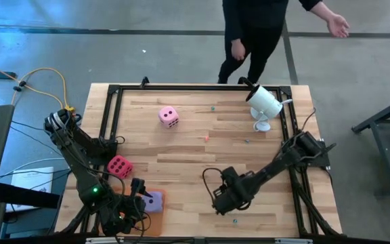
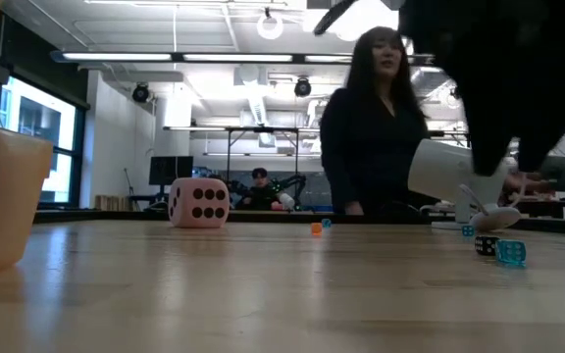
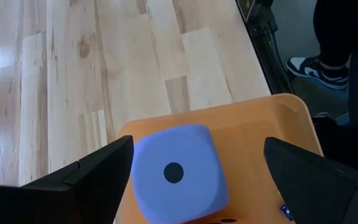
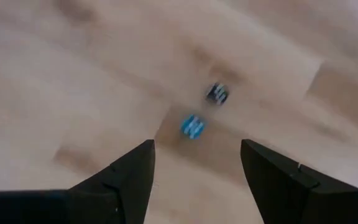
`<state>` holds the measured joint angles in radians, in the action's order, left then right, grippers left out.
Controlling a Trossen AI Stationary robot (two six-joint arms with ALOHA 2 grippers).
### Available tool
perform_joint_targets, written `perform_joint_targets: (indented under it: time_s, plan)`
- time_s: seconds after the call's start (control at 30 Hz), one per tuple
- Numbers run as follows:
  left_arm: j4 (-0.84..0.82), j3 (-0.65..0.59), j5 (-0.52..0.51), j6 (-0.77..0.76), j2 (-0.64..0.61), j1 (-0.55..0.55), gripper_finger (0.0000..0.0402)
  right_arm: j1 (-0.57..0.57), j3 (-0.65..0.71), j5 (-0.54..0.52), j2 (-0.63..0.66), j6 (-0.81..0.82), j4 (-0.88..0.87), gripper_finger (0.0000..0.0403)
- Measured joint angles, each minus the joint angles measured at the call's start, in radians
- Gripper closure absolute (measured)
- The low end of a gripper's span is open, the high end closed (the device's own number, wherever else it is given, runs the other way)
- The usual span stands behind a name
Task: Pick & Place Dice
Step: Put the small black dice into the orange bin
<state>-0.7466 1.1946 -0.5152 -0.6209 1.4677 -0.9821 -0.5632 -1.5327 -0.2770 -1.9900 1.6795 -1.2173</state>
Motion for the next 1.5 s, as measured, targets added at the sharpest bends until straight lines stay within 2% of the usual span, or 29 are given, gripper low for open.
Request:
perform_joint_targets:
  time_s: [0.13,0.37,0.8,1.5]
  plan:
    - [0.000,0.000,0.000,0.000,0.000,0.000,0.0052,0.028,0.030,-0.045,0.000,0.007,0.011,0.0176]
    - [0.000,0.000,-0.003,0.000,0.000,0.000,0.0052,0.043,0.073,-0.010,0.002,0.042,0.090,0.0176]
    - [0.000,0.000,-0.003,0.000,0.000,0.000,0.0052,0.041,0.160,-0.037,0.002,0.064,0.163,0.0176]
    - [0.001,0.000,-0.015,0.000,0.000,0.000,0.0052,0.041,0.195,-0.061,0.001,0.104,0.215,0.0176]
